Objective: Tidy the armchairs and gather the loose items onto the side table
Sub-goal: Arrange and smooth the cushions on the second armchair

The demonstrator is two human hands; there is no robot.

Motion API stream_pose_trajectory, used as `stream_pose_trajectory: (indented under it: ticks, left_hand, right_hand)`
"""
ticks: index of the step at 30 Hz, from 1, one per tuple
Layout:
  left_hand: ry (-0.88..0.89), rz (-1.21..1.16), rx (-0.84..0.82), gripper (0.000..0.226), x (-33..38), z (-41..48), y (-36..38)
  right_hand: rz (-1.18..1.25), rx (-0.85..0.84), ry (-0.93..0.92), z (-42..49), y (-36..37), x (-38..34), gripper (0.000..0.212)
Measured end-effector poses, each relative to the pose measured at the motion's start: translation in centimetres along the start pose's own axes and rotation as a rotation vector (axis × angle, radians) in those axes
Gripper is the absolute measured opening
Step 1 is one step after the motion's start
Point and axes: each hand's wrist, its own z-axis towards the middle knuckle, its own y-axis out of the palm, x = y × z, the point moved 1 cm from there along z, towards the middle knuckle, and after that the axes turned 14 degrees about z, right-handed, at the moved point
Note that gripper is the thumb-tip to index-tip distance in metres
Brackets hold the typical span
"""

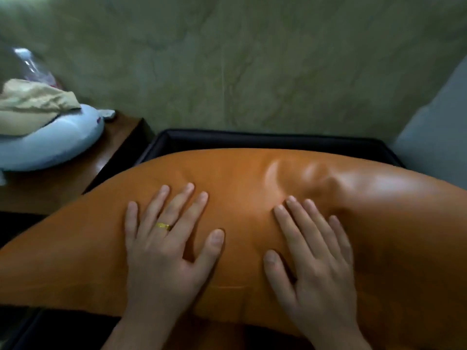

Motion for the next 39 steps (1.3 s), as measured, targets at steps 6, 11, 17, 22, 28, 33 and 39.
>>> stream_pose_trajectory:
  ticks: [6, 11, 17, 22, 28, 33, 39]
  left_hand:
    - [0.032, 0.029, 0.117, 0.054, -0.1, 1.4, 1.9]
    - [-0.012, -0.005, 0.198, 0.054, -0.5, 1.9, 3.1]
    - [-0.004, -0.022, 0.155, 0.060, -1.1, 1.3, 3.0]
    - [0.003, -0.024, 0.142, 0.067, -0.9, 0.9, 2.4]
    - [0.036, 0.045, 0.123, 0.070, -0.3, -0.7, 1.1]
    - [0.140, 0.124, 0.168, 0.069, 0.8, -6.0, 0.4]
    - [0.138, 0.168, 0.225, 0.070, 1.1, -5.8, 2.2]
  right_hand:
    - [-0.060, 0.148, -0.111, 1.3, 1.1, 1.9, 0.057]
    - [-0.083, 0.223, -0.162, 2.2, 2.2, 2.2, 0.056]
    - [-0.088, 0.206, -0.113, 1.5, 2.7, 1.5, 0.056]
    - [-0.128, 0.137, -0.056, 0.4, 1.8, 0.5, 0.058]
    - [-0.239, 0.138, 0.118, -4.6, -0.8, 1.2, 0.066]
    - [-0.241, 0.177, 0.252, -9.2, -3.3, 3.8, 0.078]
    - [-0.263, 0.147, 0.235, -9.5, -3.0, 5.7, 0.080]
